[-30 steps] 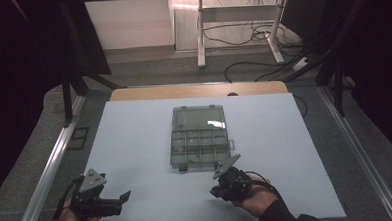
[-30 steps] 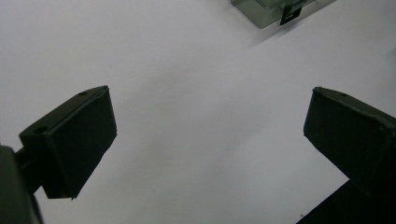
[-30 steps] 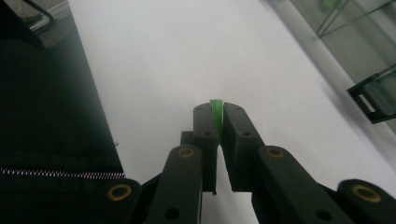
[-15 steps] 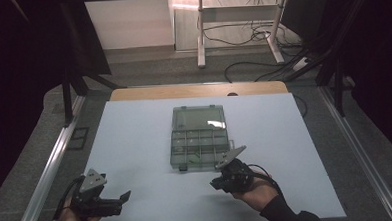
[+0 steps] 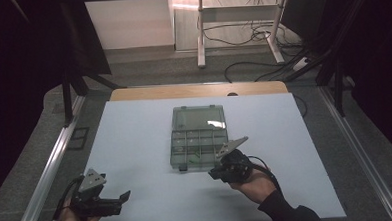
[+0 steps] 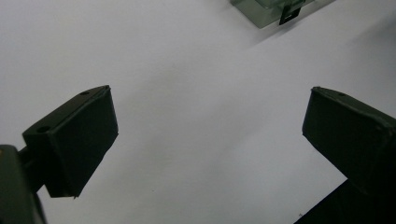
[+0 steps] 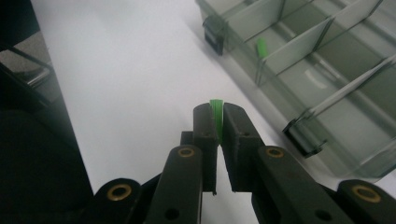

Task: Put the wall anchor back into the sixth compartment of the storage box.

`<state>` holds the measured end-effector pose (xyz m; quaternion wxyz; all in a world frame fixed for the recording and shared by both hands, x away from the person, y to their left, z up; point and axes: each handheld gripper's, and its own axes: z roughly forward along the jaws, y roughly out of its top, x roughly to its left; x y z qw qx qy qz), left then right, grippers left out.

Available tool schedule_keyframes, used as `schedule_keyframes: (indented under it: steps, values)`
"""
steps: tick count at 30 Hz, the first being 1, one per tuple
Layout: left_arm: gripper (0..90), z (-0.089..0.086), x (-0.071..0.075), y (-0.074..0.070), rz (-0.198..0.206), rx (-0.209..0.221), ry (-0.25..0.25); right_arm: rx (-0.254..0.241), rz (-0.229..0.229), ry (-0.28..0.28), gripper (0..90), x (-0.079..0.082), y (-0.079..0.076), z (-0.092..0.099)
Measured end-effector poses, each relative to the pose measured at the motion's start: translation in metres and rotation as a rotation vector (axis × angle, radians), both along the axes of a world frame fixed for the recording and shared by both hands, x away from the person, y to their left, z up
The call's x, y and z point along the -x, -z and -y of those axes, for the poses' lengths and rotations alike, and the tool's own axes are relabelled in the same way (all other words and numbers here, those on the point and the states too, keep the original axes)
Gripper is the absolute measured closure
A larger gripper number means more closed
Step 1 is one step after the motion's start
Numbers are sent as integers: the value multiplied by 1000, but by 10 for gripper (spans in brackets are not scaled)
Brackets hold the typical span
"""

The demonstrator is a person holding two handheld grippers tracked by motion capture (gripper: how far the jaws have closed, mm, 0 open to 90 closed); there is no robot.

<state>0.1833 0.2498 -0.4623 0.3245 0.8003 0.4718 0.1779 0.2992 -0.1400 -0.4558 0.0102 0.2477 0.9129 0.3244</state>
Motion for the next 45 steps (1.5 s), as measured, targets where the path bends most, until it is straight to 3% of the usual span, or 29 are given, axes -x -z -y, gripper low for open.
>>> schedule_keyframes:
  steps: [7, 23, 45]
  values:
    - [33, -1, 0, 0, -2, 13, 3, -33, 11, 14, 832, -10, -6, -2]
    - [32, -1, 0, 0, -5, 14, 2, -52, 41, 30, 830, -29, -11, -14]
    - [34, -2, -1, 1, -11, 23, -12, -33, 69, 56, 829, -59, 5, -51]
